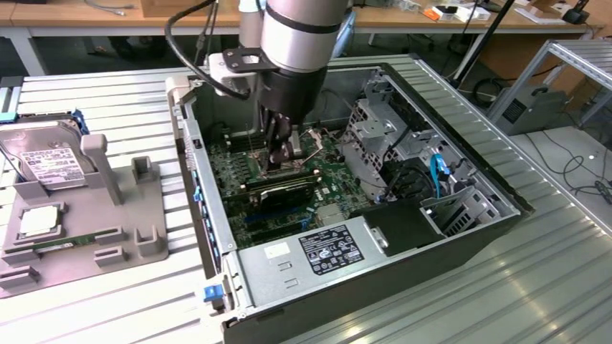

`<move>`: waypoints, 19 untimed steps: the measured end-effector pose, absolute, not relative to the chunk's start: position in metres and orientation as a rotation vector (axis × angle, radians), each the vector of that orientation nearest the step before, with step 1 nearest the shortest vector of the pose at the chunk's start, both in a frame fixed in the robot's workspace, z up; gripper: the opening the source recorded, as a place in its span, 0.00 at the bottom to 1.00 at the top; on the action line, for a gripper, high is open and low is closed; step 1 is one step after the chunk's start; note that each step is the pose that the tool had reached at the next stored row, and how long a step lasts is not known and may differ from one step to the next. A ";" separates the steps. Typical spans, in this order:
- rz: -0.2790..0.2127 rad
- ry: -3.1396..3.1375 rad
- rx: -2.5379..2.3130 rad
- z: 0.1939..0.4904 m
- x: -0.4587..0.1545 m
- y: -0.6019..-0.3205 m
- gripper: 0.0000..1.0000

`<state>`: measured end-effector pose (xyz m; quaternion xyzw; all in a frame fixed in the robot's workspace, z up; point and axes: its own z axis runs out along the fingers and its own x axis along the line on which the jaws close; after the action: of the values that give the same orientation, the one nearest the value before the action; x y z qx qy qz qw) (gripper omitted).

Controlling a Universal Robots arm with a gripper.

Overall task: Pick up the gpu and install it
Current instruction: 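Press down on the gpu until it lock into place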

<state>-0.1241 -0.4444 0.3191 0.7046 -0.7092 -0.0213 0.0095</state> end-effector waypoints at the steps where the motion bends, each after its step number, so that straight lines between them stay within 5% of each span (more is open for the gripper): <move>1: -0.067 -2.214 2.200 0.315 -0.127 -0.445 0.11; 19: -0.067 -2.214 2.200 0.282 -0.143 -0.449 0.11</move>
<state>-0.1430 -0.4492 0.2821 0.7046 -0.7092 -0.0216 0.0098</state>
